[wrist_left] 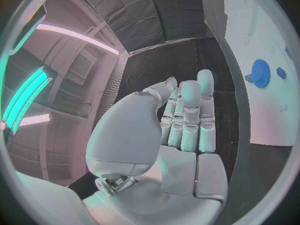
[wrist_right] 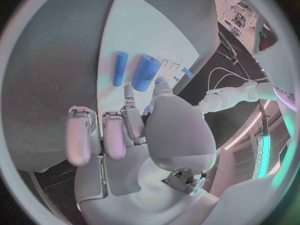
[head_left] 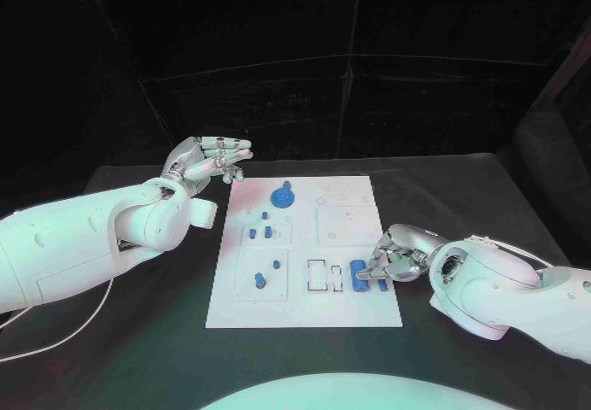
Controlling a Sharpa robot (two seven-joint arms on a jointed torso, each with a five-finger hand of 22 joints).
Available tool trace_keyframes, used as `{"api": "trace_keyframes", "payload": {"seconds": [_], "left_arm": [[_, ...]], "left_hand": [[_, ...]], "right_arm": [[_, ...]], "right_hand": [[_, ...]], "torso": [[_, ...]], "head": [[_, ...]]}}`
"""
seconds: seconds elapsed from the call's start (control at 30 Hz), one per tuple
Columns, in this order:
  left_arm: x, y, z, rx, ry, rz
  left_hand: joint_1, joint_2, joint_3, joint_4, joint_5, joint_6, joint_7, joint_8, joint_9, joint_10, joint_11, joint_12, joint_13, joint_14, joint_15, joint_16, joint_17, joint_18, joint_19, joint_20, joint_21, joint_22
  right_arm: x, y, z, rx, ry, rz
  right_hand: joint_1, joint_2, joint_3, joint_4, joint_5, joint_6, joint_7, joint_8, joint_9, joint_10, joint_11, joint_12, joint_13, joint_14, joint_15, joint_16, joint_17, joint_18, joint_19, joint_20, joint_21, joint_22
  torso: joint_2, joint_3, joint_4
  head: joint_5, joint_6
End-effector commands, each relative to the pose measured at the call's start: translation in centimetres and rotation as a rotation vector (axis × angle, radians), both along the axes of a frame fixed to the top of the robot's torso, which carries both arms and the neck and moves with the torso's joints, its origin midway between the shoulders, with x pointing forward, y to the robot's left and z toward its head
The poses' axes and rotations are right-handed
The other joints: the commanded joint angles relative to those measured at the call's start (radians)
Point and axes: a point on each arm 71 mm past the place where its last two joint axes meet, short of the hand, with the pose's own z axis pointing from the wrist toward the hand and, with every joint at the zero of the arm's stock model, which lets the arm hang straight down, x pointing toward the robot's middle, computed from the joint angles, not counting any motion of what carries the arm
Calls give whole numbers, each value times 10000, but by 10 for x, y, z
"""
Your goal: Assemble the parts on the task board
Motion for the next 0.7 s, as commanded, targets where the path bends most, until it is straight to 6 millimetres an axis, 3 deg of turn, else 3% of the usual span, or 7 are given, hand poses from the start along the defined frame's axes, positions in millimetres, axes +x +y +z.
{"api": "trace_keyframes", "payload": {"seconds": [0.03, 0.17, 0.47, 0.7], "left_arm": [[0, -1, 1, -87, -60, -116], [0, -1, 1, -94, -49, -138], [-1, 0, 2, -84, -109, -66], [-1, 1, 2, -85, -124, -53]], "left_hand": [[-43, 46, -34, -14, 27, 42, -20, 23, 7, -35, -9, 40, -7, -26, 5, 43, -6, 65, 24, 48, -43, -13], [-43, 46, -34, -14, 27, 42, -20, 23, 7, -35, -9, 40, -7, -26, 5, 43, -6, 65, 24, 48, -43, -13], [-45, 53, -37, -16, 26, 56, -23, 32, 10, -35, -11, 46, -7, -24, 2, 49, 2, 66, 26, 46, -47, -15], [-45, 53, -37, -16, 26, 56, -23, 32, 10, -35, -11, 46, -7, -24, 2, 49, 2, 66, 26, 46, -47, -15]], "right_arm": [[1, 2, -2, -392, -63, 88], [0, 6, -6, -422, 18, 151], [1, 14, -15, -716, 112, 390], [4, 16, -21, -824, 286, 338]], "right_hand": [[-97, 13, -40, 1, -33, 37, -62, 45, 14, 69, -9, 46, 23, 644, 28, 34, 240, -198, 247, -14, 43, 1241], [-53, 48, -15, -6, -28, 40, -68, 72, 44, 92, -14, 115, 120, 648, 23, 50, 278, -201, 254, -18, 53, 1258], [213, 151, 36, -56, 76, 8, -72, 138, 140, 95, -18, 186, 273, 654, 19, 87, 364, -212, 273, -25, 82, 1310], [1006, 417, 160, -395, 459, 9, -72, 236, 269, 95, -23, 226, 420, 665, 16, 128, 472, -225, 298, -28, 118, 1377]], "torso": [[2, -2, -7], [9, -9, 21], [11, -8, 1], [8, -3, 16]], "head": [[5, -2], [-49, 33], [-21, -23], [-13, -57]]}}
